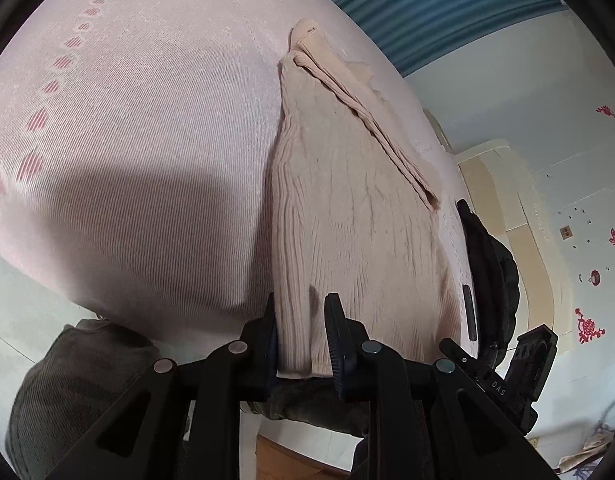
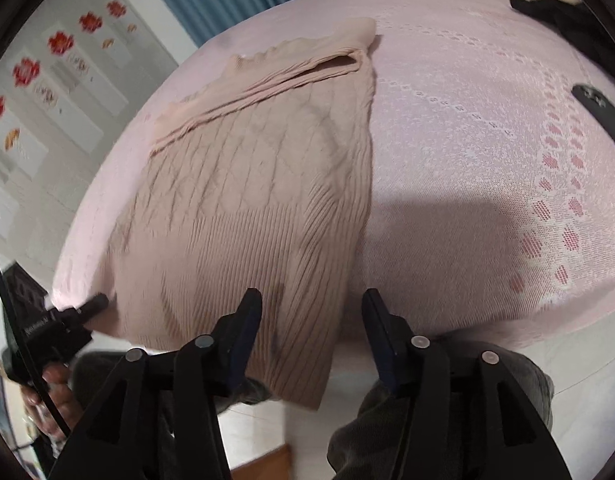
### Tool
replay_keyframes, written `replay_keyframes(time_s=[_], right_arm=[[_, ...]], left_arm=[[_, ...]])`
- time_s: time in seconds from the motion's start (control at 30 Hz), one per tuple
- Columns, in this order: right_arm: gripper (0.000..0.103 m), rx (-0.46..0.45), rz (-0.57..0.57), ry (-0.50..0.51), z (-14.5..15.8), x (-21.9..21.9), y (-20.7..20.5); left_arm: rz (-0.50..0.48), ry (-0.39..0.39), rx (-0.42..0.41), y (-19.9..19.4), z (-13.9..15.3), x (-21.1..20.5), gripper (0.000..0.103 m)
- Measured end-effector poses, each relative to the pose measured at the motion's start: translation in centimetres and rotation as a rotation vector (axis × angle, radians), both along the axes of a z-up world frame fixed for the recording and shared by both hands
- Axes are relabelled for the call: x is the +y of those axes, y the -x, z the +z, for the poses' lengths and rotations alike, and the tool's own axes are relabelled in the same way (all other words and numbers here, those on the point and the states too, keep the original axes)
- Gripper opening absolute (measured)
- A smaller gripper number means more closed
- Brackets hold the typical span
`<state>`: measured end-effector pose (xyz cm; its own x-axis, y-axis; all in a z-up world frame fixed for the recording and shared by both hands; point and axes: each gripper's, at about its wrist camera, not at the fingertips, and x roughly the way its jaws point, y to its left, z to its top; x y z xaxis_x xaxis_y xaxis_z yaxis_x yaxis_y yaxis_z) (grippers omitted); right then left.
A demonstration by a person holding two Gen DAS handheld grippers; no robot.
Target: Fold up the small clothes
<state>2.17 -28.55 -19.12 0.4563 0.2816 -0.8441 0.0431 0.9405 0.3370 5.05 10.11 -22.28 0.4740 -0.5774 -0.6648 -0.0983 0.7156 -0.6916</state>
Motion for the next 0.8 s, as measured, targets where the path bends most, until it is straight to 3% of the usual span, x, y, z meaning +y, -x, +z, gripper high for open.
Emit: replay_keyframes(time_s=[0.2,0.27,0.3,0.33,0.57,0.8], right_arm=[[0.052,-0.004,0.039,0.003,0.0,0.5,0.8],[0.041,-0.004,0.036,-0.007,-0.1,0.2,0.9],[0.026,0.001,0.040,-0.014,-0.1,0.2,0.7],[0.019,0.009,0.043,-0.018,-0.3,0.2,0.7],[0.015,-0.045,0.023,-0.001,0.1,0.7,1.0],[0.015,-0.138,0.012,0.108,1.0,1.8,1.5]], left_arm=[[0.010,-0.016,-0.010,0.5,0.1,0.1,0.018],[0.019,-0.021,-0.027,0.6,0.4,0.1,0.018],[0.024,-0.026,-0.034,0.7,0.5,0.1,0.018],[0.033,-0.034,-0.045,0.7,0.6,0.1,0.018],[0.065,-0.091,-0.074,0.7,1.0,-0.1,0.012],[0.089,-0.144,-0.112,0.8,1.6,-0.4,0.010]])
